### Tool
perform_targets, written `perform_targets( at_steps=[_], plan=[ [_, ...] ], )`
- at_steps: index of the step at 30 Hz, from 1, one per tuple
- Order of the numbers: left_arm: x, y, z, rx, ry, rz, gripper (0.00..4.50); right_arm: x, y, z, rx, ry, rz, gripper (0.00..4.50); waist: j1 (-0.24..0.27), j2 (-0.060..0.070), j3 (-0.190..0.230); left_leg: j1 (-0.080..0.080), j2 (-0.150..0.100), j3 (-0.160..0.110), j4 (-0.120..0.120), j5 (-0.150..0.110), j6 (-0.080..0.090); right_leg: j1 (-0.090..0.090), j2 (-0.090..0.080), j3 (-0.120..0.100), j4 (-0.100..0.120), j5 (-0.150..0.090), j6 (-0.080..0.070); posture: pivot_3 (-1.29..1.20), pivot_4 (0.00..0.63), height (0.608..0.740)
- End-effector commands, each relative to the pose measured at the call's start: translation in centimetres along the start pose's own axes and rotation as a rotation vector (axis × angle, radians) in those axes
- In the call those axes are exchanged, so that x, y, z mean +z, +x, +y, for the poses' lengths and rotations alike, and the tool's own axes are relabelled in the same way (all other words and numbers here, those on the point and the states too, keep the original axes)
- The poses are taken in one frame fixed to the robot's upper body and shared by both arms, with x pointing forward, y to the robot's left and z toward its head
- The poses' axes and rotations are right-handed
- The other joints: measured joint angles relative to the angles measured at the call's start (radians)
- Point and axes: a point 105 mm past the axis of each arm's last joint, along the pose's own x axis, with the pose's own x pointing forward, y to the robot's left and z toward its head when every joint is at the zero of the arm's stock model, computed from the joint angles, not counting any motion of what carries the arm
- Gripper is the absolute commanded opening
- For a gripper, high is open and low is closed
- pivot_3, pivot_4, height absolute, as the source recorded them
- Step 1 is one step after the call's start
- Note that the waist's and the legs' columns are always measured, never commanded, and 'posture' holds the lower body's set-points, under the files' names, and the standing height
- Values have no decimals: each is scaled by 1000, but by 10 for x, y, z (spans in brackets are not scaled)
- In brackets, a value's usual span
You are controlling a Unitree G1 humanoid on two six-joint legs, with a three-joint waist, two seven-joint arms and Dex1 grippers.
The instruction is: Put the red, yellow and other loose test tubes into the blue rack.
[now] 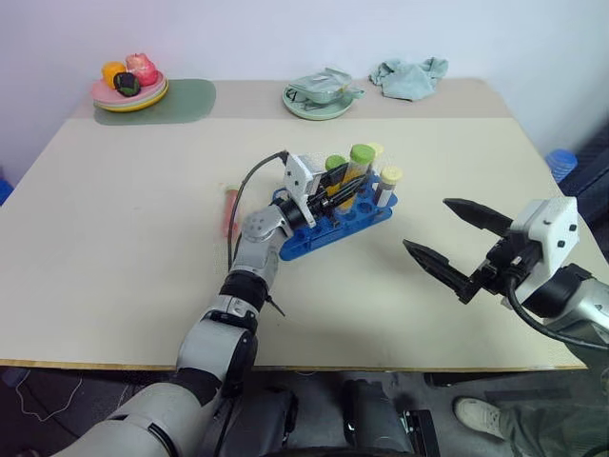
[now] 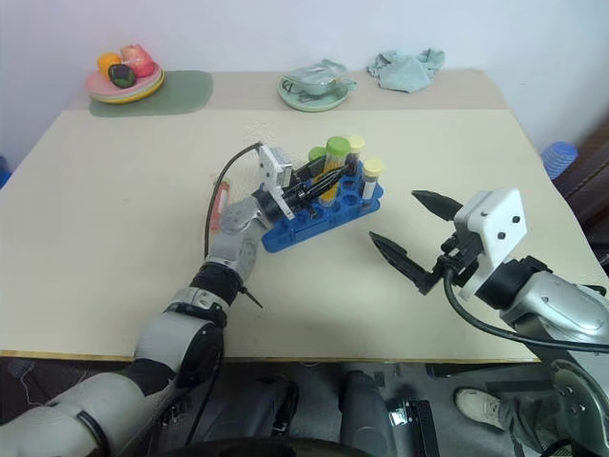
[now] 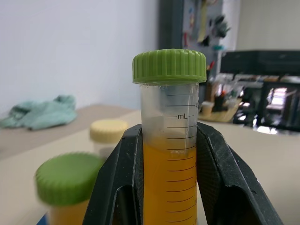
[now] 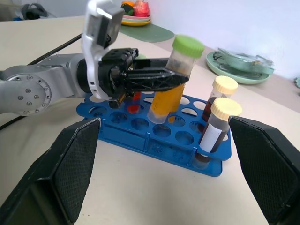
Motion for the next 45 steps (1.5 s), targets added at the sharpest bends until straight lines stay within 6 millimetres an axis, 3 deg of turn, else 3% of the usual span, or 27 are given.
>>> perform_targets(
  at_steps=[1, 4, 13, 28, 45],
  plan=[
    [16, 9, -12, -62, 18, -71, 1180, 8, 0, 1, 2, -34, -28, 4500, 0, 0, 0, 0, 0, 0, 0, 0, 0, 0, 0, 0, 0, 0, 0, 0, 150, 740],
    [16, 11, -15, -79, 14, -69, 1180, 8, 0, 0, 0, -34, -30, 4500, -2, 0, 0, 0, 0, 0, 0, 0, 0, 0, 0, 0, 0, 0, 0, 0, 150, 740],
    [-3, 11, -2, 78, 84, 35, 1180, 3, -5, 0, -9, -30, -24, 4500, 0, 0, 0, 0, 0, 0, 0, 0, 0, 0, 0, 0, 0, 0, 0, 0, 150, 740],
    [-19, 10, -3, 165, 120, 99, 1180, 1, -5, 1, -16, -30, -23, 4500, 0, 0, 0, 0, 0, 0, 0, 0, 0, 0, 0, 0, 0, 0, 0, 0, 150, 740],
    [-26, 2, -6, 202, 138, 117, 1180, 4, -5, 2, -7, -28, -15, 4500, 0, 0, 0, 0, 0, 0, 0, 0, 0, 0, 0, 0, 0, 0, 0, 0, 150, 740]
  ],
)
